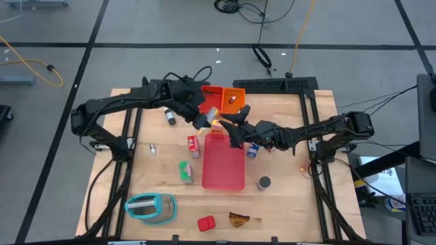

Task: Pick & Place Kitchen Items
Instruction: Put the yellow food coloring bottle into the orange basket

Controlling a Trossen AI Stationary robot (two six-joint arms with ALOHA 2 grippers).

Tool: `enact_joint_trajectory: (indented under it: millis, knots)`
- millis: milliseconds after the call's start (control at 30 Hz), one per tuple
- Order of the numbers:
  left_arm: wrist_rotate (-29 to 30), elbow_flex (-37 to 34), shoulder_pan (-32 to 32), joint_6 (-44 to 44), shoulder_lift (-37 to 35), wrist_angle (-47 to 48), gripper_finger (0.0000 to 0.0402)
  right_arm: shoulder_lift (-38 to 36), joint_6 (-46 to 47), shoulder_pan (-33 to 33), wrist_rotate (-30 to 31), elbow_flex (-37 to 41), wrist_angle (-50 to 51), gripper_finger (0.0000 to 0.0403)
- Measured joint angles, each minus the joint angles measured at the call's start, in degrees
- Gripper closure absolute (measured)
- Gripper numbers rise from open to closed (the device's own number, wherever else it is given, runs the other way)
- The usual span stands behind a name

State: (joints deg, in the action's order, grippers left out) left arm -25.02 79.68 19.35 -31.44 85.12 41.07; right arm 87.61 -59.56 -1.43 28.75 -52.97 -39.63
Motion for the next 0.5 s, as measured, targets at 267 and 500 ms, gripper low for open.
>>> enact_joint_trajectory:
  millis: [267, 500]
  knots:
    - [-3.36, -0.14, -0.95, -3.19, 1.02, -5.71, 0.0272, 0.02, -6.62, -2.61, 4.18, 0.00, -0.03, 0.0240]
    - [-3.60, -0.15, -2.01, -4.72, 1.98, -8.29, 0.0271, 0.09, -12.53, -3.35, 4.21, 0.00, -2.08, 0.0208]
